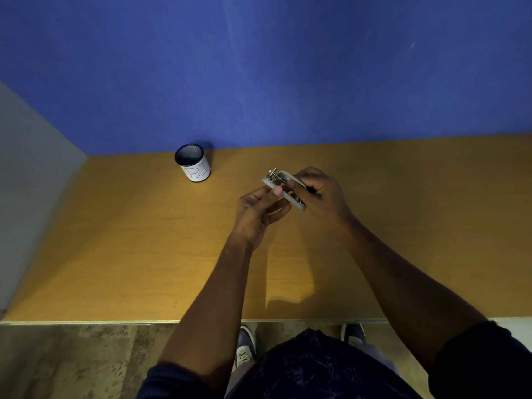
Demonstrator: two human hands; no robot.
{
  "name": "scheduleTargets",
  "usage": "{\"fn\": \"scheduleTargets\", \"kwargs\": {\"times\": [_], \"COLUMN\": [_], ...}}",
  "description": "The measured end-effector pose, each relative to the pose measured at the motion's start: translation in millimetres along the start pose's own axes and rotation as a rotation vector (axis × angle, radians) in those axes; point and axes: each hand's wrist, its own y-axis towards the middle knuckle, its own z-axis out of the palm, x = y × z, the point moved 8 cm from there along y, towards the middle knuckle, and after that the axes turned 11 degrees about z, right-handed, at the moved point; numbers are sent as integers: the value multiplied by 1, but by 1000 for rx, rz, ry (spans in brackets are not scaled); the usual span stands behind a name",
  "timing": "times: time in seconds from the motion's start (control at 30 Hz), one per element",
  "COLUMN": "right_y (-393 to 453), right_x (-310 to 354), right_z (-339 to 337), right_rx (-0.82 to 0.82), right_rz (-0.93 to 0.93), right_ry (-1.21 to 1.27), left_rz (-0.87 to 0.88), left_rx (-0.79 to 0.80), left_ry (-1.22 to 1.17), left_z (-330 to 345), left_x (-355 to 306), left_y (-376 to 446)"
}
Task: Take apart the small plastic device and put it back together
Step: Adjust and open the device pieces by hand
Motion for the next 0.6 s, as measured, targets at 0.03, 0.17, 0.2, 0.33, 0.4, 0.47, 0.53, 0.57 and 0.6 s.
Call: {"fn": "scheduleTargets", "kwargs": {"times": [0.03, 0.17, 0.2, 0.33, 0.4, 0.47, 0.53, 0.57, 0.6], "right_y": [-1, -7, -8, -9, -8, -7, -6, -6, -5], "right_x": [0, -4, -4, -3, -1, 1, 3, 3, 3], "right_z": [0, -3, -3, -4, -4, -4, -3, -3, -2], "right_rx": [-8, -54, -68, -93, -83, -76, -73, -71, -69], "right_rz": [-19, -53, -62, -69, -75, -82, -89, -91, -90], "right_ry": [-49, -161, -175, -183, -196, -217, -220, -214, -207], "left_rz": [-16, -56, -58, -58, -36, -18, -8, -5, -4], "left_rx": [-9, -73, -78, -55, -23, -6, -5, -10, -15], "left_ry": [-23, -110, -116, -128, -119, -108, -97, -90, -81], "left_z": [0, -1, -2, -3, -3, -3, -6, -8, -10], "left_x": [1, 8, 10, 10, 9, 8, 8, 7, 7], "left_y": [-1, -2, -2, 1, 2, 2, 3, 4, 4]}}
